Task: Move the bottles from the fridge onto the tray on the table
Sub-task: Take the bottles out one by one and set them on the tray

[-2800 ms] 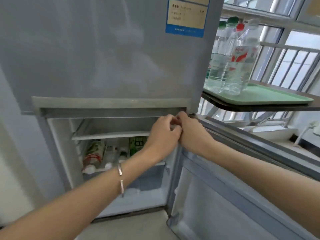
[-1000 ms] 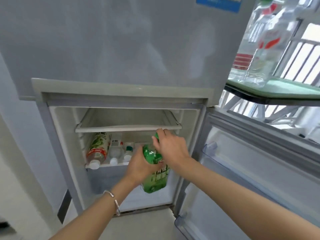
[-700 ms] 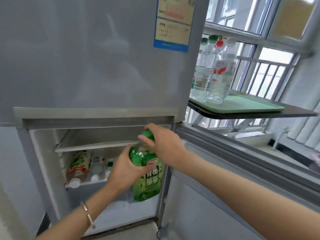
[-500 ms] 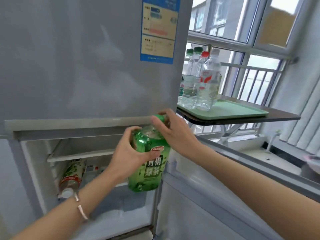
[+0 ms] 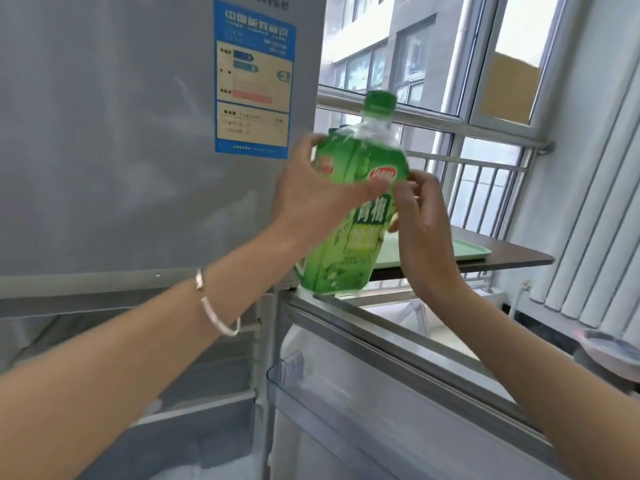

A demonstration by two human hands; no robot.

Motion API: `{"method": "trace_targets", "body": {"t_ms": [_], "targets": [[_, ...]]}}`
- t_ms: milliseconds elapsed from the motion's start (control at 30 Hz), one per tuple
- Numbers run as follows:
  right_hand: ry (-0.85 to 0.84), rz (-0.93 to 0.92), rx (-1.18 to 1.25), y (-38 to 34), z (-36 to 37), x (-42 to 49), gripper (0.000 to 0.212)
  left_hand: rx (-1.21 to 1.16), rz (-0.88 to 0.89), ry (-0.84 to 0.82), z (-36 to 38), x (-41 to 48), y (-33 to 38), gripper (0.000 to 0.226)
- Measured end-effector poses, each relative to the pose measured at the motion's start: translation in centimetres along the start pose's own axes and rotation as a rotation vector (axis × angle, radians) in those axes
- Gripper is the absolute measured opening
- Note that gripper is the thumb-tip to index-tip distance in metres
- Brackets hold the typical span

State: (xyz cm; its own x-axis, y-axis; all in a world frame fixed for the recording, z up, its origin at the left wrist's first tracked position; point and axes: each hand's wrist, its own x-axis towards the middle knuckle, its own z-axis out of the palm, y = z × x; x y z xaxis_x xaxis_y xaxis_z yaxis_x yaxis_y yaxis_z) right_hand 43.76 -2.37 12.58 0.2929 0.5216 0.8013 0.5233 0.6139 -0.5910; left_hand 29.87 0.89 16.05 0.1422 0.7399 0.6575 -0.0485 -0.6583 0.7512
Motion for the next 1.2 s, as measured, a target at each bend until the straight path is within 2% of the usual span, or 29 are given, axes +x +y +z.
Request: {"method": "trace_targets", "body": {"t_ms": [33,133,233,300,400,500,567,767,900,1000,1067,1133,1200], "targets": [[-0.031,-0.001,-0.039,0.4,-0.3,0.0,0.042,-0.012,0.013,0.004,1.0,1.2,0.3,0.080],[-0.107,-0.003,-0.193,2.4,-0.6,0.7,0.084,-0.041,0.024,-0.010,3.8,4.5,0.7,0.087],[-0.094,0.066,-0.322,4.9,-0.5,2.9,0.119,-0.034,0.003,-0.006,6.0,7.0,-0.4,0.096],[-0.106,0.130,-0.386,6.1,-0.1,4.1,0.122,-0.032,-0.042,-0.006,6.7,8.0,-1.8,0.091],[-0.169,0.203,-0.449,8.1,0.6,4.1,0.116,0.011,-0.139,-0.059,6.8,8.0,-4.0,0.082],[-0.193,0.292,-0.473,9.4,1.5,3.4,0.119,0.052,-0.199,-0.110,6.6,8.2,-5.9,0.088],[-0.184,0.313,-0.497,9.6,1.9,3.5,0.124,0.076,-0.202,-0.129,6.4,8.5,-6.2,0.094],[-0.184,0.335,-0.585,10.0,2.7,3.7,0.128,0.195,-0.169,-0.181,6.3,9.4,-6.8,0.095],[-0.245,0.345,-0.670,10.0,2.7,3.7,0.127,0.281,-0.188,-0.239,6.2,9.8,-7.0,0.098],[-0.171,0.289,-0.651,9.5,2.6,2.7,0.116,0.369,-0.260,-0.284,6.1,9.5,-6.5,0.100],[-0.036,0.139,-0.687,9.0,2.9,1.4,0.084,0.415,-0.253,-0.269,6.1,8.5,-6.2,0.095],[0.025,-0.042,-0.618,7.4,3.9,0.0,0.041,0.440,-0.116,-0.193,5.5,7.1,-5.9,0.076],[-0.037,-0.083,-0.574,5.9,5.4,-1.2,0.014,0.460,0.020,-0.128,4.2,5.4,-5.6,0.041]]}}
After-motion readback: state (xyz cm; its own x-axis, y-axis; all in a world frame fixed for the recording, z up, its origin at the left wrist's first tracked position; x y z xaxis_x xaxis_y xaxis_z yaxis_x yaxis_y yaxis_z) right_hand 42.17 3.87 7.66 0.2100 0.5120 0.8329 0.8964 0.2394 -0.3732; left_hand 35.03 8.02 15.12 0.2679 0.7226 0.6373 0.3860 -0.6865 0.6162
